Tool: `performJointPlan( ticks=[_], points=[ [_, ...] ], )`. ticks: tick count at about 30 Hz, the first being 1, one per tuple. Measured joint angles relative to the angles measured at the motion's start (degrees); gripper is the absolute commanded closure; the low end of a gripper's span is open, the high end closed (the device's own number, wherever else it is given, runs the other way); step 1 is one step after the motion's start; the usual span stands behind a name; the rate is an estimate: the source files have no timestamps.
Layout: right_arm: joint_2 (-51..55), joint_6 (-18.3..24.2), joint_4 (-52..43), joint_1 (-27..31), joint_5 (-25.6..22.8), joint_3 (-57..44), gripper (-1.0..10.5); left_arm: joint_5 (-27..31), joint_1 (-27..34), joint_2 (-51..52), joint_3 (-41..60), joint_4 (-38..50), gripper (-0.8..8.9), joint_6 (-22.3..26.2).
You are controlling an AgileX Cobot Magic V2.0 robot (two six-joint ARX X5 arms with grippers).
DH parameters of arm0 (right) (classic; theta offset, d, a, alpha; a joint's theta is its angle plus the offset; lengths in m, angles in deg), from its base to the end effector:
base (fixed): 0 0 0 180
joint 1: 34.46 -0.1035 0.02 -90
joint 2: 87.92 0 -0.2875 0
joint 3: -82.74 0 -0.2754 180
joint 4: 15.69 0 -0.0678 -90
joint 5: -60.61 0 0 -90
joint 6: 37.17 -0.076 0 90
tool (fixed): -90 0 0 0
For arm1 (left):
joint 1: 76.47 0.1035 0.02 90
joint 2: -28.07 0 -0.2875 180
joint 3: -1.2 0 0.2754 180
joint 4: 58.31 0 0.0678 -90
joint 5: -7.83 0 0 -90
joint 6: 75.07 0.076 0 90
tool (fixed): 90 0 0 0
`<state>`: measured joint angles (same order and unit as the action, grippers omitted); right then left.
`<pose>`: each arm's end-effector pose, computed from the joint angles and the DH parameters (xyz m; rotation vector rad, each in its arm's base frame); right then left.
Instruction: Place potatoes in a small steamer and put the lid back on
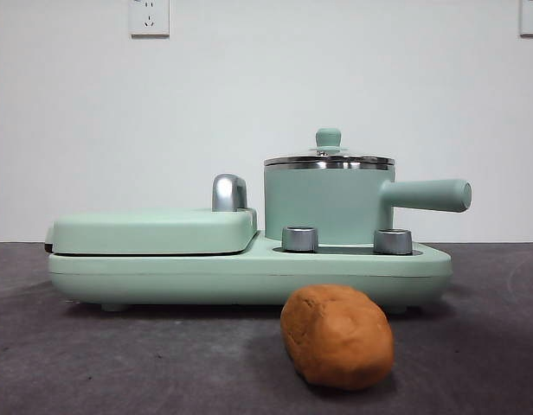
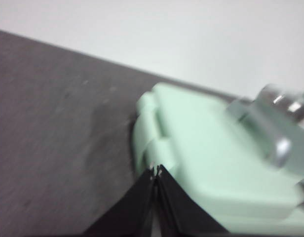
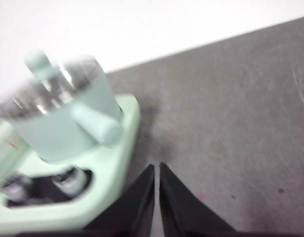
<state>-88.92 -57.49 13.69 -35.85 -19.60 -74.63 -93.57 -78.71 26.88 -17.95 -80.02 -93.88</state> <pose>0.1296 0.0161 0.1908 0.3629 0.1683 0.1689 0.1358 -0.0203 0.1851 -0.3319 0.1039 -0.2251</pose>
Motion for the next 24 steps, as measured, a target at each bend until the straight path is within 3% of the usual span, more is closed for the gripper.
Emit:
performJointPlan(
  ticks=[5, 13, 19, 24],
  points=[
    [-4.1, -2.3, 8.0, 0.0, 4.7, 11.2, 9.3, -0.8, -1.4, -4.0, -10.0, -4.7, 8.05, -2.5],
    [-13.7, -1.8, 18.0, 0.0, 14.5, 27.0, 9.3, -6.7, -3.2, -15.8, -24.3, -11.4, 8.05, -2.8],
    [-20.5, 5.7, 25.5, 0.0, 22.2, 36.7, 9.3, -17.0, -3.7, -25.5, -33.0, -17.4, 8.05, -0.6],
    [-24.1, 12.7, 30.2, 0.0, 25.6, 41.0, 9.3, -26.2, -4.7, -31.0, -36.0, -19.1, 8.05, 1.1]
  ],
)
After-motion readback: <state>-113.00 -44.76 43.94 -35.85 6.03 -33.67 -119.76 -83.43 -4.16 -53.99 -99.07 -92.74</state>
